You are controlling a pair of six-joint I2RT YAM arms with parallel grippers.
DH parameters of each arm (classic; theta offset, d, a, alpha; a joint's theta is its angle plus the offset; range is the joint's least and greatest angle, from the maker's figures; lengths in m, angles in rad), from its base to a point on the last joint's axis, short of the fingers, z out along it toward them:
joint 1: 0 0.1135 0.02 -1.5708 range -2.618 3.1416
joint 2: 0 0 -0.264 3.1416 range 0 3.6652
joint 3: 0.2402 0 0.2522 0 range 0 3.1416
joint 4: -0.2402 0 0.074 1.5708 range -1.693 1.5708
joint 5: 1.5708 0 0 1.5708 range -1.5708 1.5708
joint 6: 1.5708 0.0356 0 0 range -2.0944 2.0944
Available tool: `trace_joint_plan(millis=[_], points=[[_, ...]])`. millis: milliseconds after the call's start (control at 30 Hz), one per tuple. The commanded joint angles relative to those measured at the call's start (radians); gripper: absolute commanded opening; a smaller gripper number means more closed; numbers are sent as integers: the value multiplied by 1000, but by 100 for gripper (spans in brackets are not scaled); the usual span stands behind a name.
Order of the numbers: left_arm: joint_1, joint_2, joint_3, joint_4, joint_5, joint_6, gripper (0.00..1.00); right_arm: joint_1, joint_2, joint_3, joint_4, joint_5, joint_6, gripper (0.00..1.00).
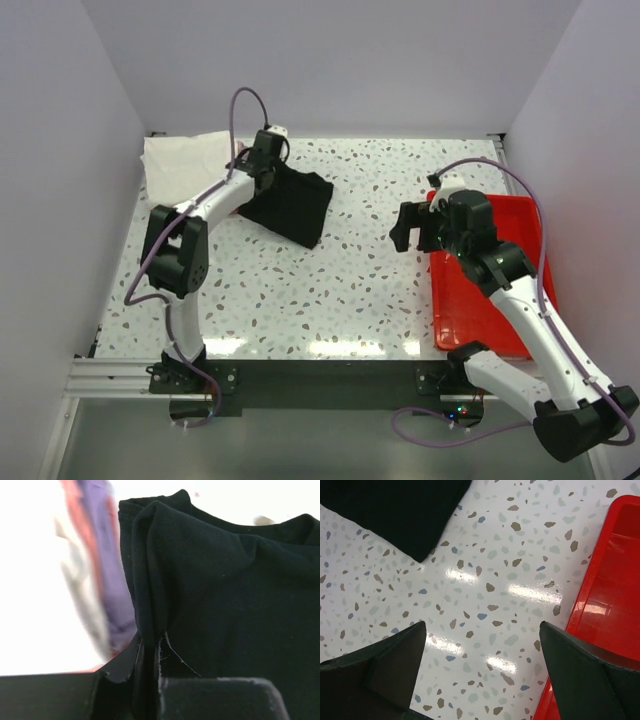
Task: Fold and stack the t-shirts
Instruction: Neatly place the folded tshirt to the corner
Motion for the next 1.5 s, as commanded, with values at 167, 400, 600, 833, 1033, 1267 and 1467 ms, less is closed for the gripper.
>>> trace_joint_plan(millis=[167,400,600,833,1033,1267,1467], points=[[86,-43,115,76,-144,265,0,-5,-30,-18,63,137,11,99],[125,-34,211,35,-153,308,0,-5,-8,-22,63,201,18,99],[138,-89,239,53,-114,332,0,-5,6,-21,58,224,20,99],[138,-141,280,42,-84,351,0,-3,9,-24,60,226,20,99],[138,-194,296,42,-40,329,0,-5,15,-29,61,235,26,99],[138,-240,317,30,22,311,0,-5,-2,-30,63,237,26,99],[138,-229,363,9,-9,308,0,-5,-8,-24,49,263,23,99]])
